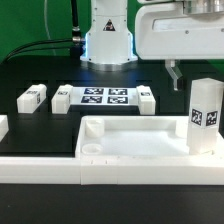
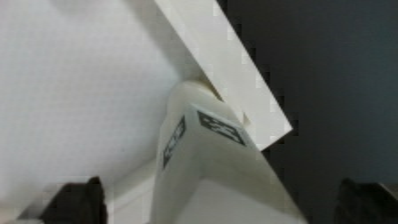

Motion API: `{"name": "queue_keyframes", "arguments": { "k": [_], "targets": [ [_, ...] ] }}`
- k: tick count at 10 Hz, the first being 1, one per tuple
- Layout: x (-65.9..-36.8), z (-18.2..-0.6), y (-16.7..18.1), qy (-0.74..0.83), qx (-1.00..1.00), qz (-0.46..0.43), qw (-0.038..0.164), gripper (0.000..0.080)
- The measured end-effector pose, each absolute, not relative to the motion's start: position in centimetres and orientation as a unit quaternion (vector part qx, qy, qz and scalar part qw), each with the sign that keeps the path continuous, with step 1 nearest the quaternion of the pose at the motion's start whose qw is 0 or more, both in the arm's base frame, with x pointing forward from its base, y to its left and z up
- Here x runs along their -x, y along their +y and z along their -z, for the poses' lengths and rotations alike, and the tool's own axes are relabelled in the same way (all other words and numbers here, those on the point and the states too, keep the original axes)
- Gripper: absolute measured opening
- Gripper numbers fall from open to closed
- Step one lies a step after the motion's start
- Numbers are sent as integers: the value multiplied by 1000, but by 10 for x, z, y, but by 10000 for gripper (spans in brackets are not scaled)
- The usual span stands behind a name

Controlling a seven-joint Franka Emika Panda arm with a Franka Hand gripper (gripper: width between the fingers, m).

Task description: Assemble desk

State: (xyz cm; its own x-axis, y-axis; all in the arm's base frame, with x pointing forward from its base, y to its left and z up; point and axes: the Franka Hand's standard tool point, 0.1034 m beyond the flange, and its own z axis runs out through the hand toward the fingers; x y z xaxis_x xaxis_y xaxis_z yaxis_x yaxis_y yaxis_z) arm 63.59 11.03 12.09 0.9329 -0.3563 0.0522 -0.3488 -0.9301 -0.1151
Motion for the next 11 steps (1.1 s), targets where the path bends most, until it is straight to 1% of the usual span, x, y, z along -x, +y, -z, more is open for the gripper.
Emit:
{"name": "queue_keyframes", "arguments": {
  "k": [3, 4, 7, 8, 10, 11],
  "targets": [
    [-639, -122, 110, 36, 998, 47, 37, 649],
    [-639, -122, 111, 6, 998, 48, 35, 649],
    [-639, -121, 116, -109, 992, 60, 15, 649],
    [-639, -120, 114, -154, 986, 60, 12, 649],
    [-638, -115, 110, -194, 979, 58, 9, 649],
    [-638, -115, 110, -190, 980, 58, 10, 508]
  ]
}}
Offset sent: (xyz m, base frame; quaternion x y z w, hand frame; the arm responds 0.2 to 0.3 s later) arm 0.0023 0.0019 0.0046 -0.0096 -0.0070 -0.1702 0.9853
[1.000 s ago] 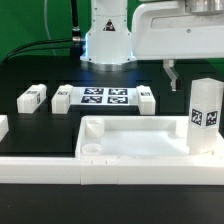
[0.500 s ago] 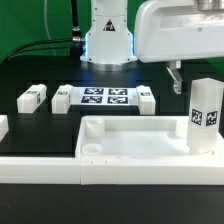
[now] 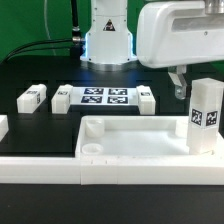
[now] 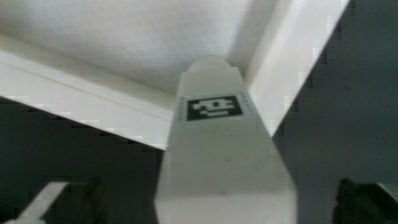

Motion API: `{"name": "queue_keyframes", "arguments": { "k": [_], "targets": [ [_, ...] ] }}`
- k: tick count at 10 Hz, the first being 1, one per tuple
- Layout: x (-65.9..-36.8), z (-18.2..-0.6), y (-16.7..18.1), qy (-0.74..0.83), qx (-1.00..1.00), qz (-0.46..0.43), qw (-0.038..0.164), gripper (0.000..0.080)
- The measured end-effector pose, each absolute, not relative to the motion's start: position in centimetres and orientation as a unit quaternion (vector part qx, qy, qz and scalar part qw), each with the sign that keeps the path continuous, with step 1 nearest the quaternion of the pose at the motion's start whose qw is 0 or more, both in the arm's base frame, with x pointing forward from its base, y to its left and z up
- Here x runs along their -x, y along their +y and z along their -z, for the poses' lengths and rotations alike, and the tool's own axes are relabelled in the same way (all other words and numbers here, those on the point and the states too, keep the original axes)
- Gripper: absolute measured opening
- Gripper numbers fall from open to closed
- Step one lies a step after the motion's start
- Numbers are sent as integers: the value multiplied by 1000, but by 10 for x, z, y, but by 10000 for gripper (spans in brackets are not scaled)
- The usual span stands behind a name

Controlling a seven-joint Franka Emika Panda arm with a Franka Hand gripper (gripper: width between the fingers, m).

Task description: Assemble desk

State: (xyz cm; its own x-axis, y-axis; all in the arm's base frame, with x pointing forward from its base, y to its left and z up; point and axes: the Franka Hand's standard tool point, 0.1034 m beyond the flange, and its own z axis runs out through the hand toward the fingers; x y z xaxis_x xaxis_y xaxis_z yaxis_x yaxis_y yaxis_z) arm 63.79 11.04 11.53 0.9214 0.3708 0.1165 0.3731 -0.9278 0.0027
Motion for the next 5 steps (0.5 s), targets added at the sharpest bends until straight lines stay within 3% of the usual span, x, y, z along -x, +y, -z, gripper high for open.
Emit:
{"name": "queue_keyframes", "arguments": {
  "k": [1, 2, 3, 5],
  "targets": [
    [-638, -115, 110, -190, 980, 57, 10, 508],
    [-638, -115, 110, -190, 980, 57, 10, 358],
    [-638, -115, 110, -190, 980, 57, 10, 287],
    [-638, -115, 110, -179, 982, 57, 11, 287]
  ]
}}
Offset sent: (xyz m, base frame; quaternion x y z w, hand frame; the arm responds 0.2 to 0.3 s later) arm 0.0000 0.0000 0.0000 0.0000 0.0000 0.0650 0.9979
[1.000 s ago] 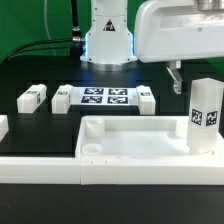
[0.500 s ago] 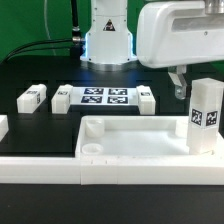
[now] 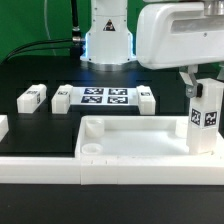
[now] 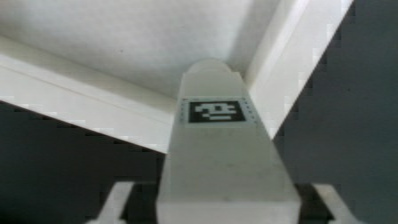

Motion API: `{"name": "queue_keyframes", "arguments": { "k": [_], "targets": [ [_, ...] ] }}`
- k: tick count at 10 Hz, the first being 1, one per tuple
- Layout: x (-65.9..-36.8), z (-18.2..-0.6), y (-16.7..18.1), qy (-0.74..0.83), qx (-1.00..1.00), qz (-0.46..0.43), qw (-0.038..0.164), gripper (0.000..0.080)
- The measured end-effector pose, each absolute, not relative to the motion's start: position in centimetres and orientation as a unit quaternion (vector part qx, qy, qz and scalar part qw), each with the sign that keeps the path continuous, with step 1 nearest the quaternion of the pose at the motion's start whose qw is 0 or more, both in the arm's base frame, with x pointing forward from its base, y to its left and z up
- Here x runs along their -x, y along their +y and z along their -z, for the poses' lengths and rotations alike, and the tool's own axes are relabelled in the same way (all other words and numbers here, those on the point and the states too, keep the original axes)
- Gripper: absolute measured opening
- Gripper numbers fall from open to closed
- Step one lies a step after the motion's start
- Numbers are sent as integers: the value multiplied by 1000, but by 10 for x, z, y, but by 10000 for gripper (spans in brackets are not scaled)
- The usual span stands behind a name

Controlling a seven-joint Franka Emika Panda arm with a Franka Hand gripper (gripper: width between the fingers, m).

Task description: Assemble desk

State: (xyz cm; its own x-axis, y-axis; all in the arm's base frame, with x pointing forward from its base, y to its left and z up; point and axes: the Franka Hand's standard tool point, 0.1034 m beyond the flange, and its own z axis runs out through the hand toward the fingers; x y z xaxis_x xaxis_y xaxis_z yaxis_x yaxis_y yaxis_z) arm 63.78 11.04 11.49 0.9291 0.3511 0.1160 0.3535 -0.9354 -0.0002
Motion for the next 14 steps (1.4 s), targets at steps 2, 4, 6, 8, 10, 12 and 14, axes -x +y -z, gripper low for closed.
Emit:
{"name": "queue_keyframes", "arguments": {
  "k": [2, 4, 6, 8, 10, 12, 14],
  "targets": [
    [-638, -114, 110, -104, 993, 61, 19, 287],
    [-640, -114, 108, 19, 997, 68, 32, 287],
    [-641, -114, 107, 76, 994, 70, 36, 288],
    [-641, -114, 105, 168, 983, 67, 42, 288],
    [-640, -114, 105, 252, 965, 62, 47, 289],
    [-639, -113, 106, 340, 937, 54, 53, 290],
    [-639, -113, 106, 417, 906, 45, 57, 291]
  ]
}}
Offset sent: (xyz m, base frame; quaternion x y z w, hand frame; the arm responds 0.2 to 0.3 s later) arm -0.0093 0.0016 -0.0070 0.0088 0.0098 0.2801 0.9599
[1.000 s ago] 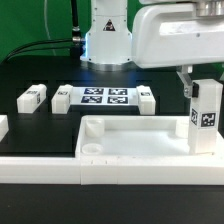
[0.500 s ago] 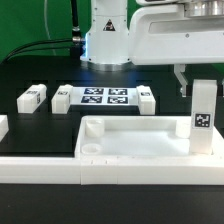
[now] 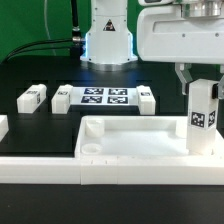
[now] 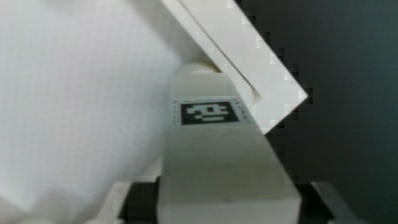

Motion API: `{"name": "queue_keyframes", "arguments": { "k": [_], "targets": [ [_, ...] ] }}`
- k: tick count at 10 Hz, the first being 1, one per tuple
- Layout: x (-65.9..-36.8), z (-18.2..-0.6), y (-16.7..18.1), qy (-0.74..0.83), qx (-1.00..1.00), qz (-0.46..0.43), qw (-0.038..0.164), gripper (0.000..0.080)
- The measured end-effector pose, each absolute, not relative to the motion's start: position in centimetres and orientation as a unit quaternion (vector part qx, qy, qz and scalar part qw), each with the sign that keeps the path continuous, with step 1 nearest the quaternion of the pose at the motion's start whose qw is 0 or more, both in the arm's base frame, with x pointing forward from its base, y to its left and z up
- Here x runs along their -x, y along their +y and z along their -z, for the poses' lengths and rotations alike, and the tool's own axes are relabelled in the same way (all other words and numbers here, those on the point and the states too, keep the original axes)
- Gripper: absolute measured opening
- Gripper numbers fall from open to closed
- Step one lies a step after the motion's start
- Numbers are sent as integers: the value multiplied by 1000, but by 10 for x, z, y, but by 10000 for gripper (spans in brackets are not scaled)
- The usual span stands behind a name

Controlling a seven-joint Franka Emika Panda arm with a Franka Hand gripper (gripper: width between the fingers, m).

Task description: Assemble desk

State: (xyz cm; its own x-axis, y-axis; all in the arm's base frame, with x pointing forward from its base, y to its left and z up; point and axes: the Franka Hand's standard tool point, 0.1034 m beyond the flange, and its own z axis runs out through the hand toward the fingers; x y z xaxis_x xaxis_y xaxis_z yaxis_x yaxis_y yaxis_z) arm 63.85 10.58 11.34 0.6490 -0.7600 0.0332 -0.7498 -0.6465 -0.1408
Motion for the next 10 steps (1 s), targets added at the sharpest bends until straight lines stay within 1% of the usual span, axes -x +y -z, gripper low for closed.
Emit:
{"name": "queue_keyframes", "arguments": {
  "k": [1, 2, 3, 4, 5, 6, 7, 10],
  "targets": [
    [-638, -113, 106, 427, 901, 44, 57, 291],
    [-638, -113, 106, 422, 904, 44, 57, 395],
    [-638, -113, 106, 412, 908, 44, 56, 395],
    [-638, -112, 104, 365, 928, 47, 53, 577],
    [-639, -113, 104, 344, 936, 48, 51, 577],
    [-639, -114, 107, 284, 957, 50, 37, 635],
    [-642, -116, 107, 184, 981, 51, 29, 645],
    [-644, -117, 110, 69, 996, 54, 23, 648]
  ]
}}
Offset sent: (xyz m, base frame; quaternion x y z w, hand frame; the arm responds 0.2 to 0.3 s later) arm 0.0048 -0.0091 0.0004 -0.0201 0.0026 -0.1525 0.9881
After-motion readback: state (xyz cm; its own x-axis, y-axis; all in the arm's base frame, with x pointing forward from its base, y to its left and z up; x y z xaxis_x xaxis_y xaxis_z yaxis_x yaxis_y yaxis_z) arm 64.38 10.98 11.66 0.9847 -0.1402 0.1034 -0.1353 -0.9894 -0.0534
